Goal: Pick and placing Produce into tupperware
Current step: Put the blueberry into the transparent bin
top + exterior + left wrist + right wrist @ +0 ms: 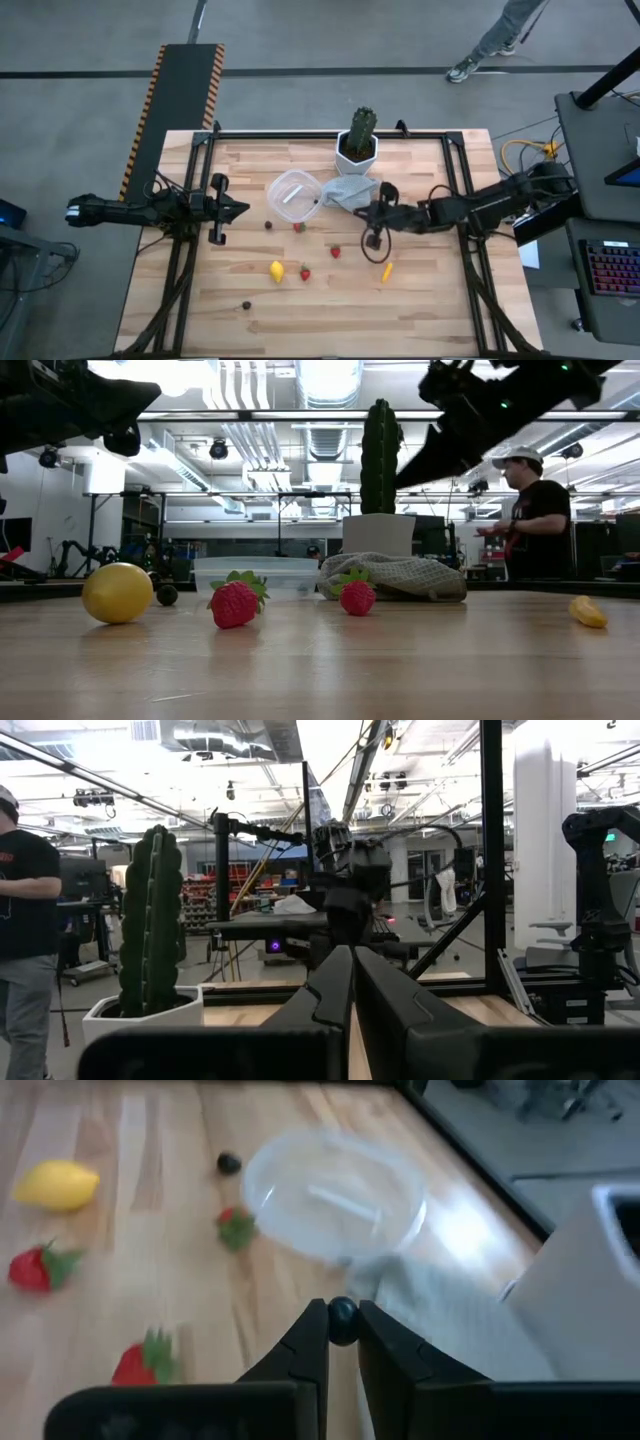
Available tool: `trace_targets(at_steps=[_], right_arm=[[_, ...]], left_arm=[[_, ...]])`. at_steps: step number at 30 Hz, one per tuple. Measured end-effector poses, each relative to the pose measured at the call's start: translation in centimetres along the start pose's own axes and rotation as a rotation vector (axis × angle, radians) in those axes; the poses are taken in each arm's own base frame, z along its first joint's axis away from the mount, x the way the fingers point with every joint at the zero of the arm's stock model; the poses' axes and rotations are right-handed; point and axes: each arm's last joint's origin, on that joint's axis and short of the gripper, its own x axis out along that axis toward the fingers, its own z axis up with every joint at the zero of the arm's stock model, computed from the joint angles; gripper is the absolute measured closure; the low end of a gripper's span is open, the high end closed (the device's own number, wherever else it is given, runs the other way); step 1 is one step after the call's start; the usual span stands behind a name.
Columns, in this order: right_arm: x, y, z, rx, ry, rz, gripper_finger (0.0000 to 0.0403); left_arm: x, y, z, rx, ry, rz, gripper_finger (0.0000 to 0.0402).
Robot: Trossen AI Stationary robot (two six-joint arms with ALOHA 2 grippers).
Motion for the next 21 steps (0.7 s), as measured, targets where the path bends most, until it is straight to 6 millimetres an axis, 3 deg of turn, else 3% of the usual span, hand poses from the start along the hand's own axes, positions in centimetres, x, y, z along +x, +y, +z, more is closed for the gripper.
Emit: trace_targets(at_steps=[10,21], right_arm=[[3.1,-0.9,3.4,-0.053,-0.064,0.046,0.0369],[10.0,-1.4,6.6,-0.142,0.009,0.108,0.0369]], left_arm=[[0.0,0.0,0.0,-0.003,-0.005,0.000,0.0402],[0.0,0.0,0.1,-0.004,-0.006,0.000,0.0402]])
